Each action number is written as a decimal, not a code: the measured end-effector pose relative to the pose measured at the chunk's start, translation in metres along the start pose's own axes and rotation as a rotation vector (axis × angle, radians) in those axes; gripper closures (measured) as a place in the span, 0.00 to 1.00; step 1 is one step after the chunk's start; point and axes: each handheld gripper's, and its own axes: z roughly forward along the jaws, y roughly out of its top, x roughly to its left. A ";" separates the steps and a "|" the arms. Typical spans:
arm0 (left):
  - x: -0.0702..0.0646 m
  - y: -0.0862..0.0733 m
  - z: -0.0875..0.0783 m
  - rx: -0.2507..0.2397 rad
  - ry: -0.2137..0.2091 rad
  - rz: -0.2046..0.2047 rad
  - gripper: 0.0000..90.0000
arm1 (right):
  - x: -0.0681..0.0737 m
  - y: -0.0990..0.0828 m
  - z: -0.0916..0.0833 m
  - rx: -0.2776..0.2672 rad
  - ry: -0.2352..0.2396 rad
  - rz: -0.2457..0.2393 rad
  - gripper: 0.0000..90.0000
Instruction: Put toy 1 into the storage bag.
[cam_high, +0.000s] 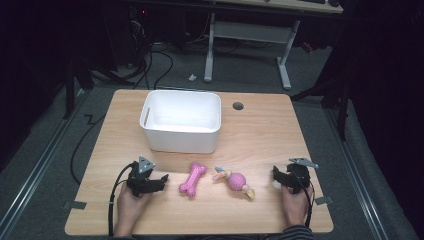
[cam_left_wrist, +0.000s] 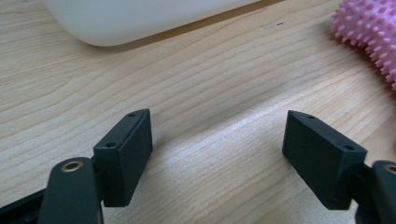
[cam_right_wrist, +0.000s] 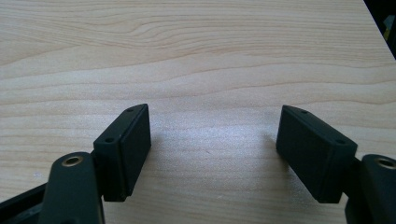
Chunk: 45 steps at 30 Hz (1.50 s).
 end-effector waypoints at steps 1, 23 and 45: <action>0.000 0.000 0.000 0.000 0.000 0.000 0.27 | 0.000 0.000 0.000 0.002 -0.002 0.000 0.29; 0.000 0.000 0.001 0.002 -0.002 -0.003 0.27 | 0.001 0.000 -0.001 0.002 0.013 -0.018 0.29; 0.002 0.002 -0.001 0.006 0.003 -0.011 0.31 | 0.004 -0.001 -0.001 0.001 0.037 -0.041 0.30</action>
